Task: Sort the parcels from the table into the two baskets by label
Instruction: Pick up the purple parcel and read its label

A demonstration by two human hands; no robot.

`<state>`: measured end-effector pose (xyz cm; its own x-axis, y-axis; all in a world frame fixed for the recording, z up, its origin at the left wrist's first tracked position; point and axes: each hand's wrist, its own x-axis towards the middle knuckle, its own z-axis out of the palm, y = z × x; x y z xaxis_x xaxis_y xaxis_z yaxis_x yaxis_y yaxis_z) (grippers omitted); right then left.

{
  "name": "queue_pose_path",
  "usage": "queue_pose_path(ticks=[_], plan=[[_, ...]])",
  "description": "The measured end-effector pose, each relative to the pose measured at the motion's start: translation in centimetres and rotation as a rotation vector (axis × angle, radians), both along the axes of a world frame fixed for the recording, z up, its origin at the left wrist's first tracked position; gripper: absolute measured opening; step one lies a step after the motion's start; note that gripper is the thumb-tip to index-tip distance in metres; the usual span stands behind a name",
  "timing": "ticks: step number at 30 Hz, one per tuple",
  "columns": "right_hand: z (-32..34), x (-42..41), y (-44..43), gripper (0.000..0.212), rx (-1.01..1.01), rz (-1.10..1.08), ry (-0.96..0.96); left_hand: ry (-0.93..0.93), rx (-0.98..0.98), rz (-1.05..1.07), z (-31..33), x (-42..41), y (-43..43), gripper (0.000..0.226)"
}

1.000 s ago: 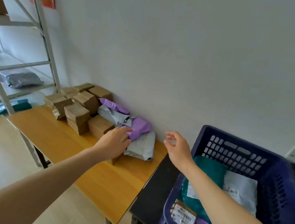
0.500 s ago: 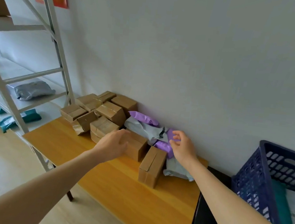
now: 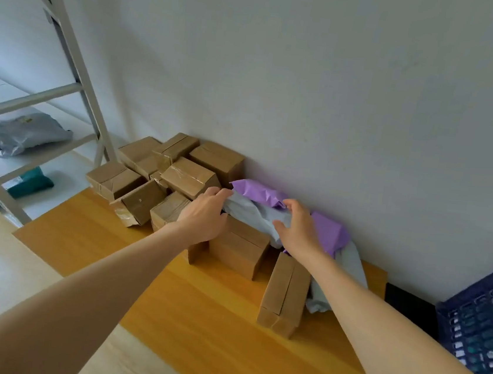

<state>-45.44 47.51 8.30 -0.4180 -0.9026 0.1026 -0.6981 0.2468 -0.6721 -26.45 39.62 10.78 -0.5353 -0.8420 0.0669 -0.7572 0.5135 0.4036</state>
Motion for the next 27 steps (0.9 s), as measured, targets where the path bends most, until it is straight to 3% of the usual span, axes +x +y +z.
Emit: queue_pose_path(ticks=[10, 14, 22, 27], plan=[[-4.4, -2.5, -8.8, 0.051, 0.133, 0.062, 0.154, -0.158, 0.011, -0.108, -4.2, -5.2, -10.4, 0.071], [-5.6, -2.5, -10.8, 0.047, 0.123, 0.059, 0.213, -0.159, 0.002, -0.173, -5.7, -5.9, -12.6, 0.066], [-5.9, -1.5, -12.1, 0.035, 0.047, -0.044, 0.258, 0.042, 0.141, -0.250, -6.5, -6.2, -15.5, 0.045], [-3.9, -0.2, -12.3, 0.029, -0.032, -0.127, 0.269, 0.223, 0.222, -0.289, -5.2, -5.3, -17.4, 0.047]])
